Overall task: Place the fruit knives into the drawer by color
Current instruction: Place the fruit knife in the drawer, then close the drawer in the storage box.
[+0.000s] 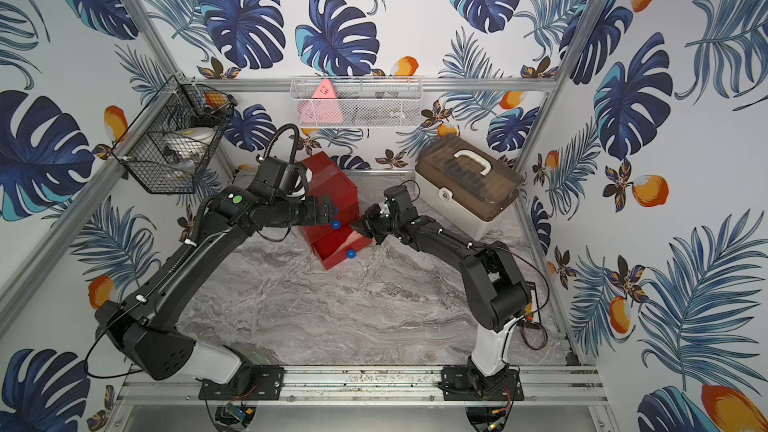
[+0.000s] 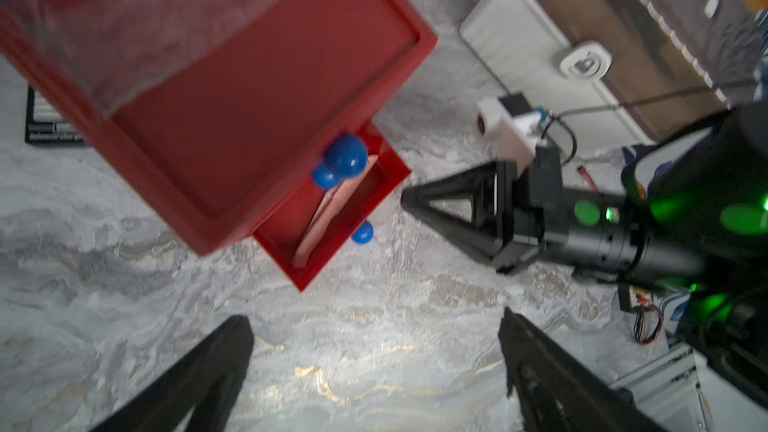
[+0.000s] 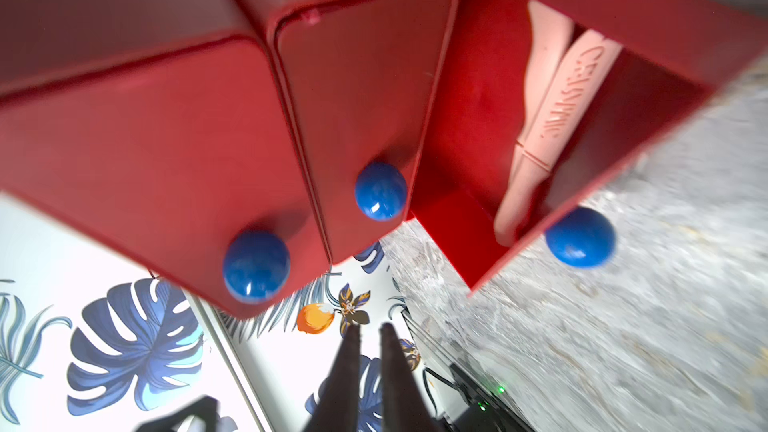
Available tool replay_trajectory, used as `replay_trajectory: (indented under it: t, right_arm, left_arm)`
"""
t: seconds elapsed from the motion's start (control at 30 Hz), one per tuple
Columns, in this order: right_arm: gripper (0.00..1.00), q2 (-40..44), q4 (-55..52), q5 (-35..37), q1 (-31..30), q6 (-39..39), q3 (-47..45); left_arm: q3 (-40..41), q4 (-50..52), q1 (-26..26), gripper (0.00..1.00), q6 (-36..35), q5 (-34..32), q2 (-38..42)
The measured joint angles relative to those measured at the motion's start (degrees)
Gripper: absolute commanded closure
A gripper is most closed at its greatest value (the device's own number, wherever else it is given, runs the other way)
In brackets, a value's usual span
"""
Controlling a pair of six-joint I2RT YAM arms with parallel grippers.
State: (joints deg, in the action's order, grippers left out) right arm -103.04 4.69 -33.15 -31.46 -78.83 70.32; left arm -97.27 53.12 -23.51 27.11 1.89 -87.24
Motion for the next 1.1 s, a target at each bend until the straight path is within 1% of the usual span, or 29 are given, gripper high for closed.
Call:
replay_trajectory:
  t: [0.07, 0.1, 0.17, 0.2, 0.23, 0.27, 0.37, 0.5, 0.53, 0.7, 0.8, 1.1]
  right_arm:
    - [1.0, 1.62, -0.26, 0.31, 0.17, 0.87, -2.64]
    - [1.0, 2.01, -0.39, 0.44, 0.37, 0.9, -4.02]
    - [1.0, 2.49, 0.55, 0.57, 0.79, 1.2, -7.67]
    - [1.0, 2.49, 0.55, 0.79, 1.05, 0.9, -9.2]
    - [1.0, 2.4, 0.52, 0.92, 1.29, 0.55, -10.4]
    - [1.0, 2.32, 0.59, 0.9, 1.6, 0.37, -11.21]
    - [1.0, 0.9, 2.51, 0.87, 2.29, -0.09, -12.76]
    - [1.0, -2.6, 5.07, 0.63, 2.82, -1.36, -12.96]
    - [1.0, -3.52, 5.49, 0.57, 2.89, -1.6, -12.57]
    - [1.0, -7.8, 7.5, -0.2, 2.91, -1.9, -8.76]
    - [1.0, -10.49, 8.76, -0.26, 2.91, -2.23, -6.36]
    - [1.0, -19.78, 11.02, -0.92, 2.01, -4.68, 2.64]
  left_arm:
    - [-4.94, -0.44, 0.68, 0.18, 0.02, -0.66, -3.85]
    - [-7.43, -1.09, 1.14, 0.31, 0.02, -0.79, -6.12]
    - [-11.17, -1.86, 2.27, 0.63, 0.24, -0.79, -10.08]
    - [-12.5, -2.32, 2.91, 0.82, 0.39, -0.74, -11.76]
    - [-13.51, -3.02, 3.56, 0.97, 0.74, -0.74, -13.4]
    - [-14.01, -3.43, 4.11, 1.0, 1.44, -0.59, -14.56]
    - [-14.43, -4.81, 5.68, 1.0, 1.95, 0.76, -18.05]
    - [-10.21, -6.58, 6.86, 1.0, 3.17, 2.64, -19.39]
    - [-8.81, -8.76, 7.1, 1.0, 3.28, 3.67, -19.28]
    - [-2.38, -17.55, 7.48, 1.0, 4.35, 5.03, -17.49]
    - [-0.09, -20.61, 7.74, 1.0, 4.48, 5.84, -16.72]
    - [2.71, -23.39, 8.66, 1.0, 4.48, 7.93, -15.56]
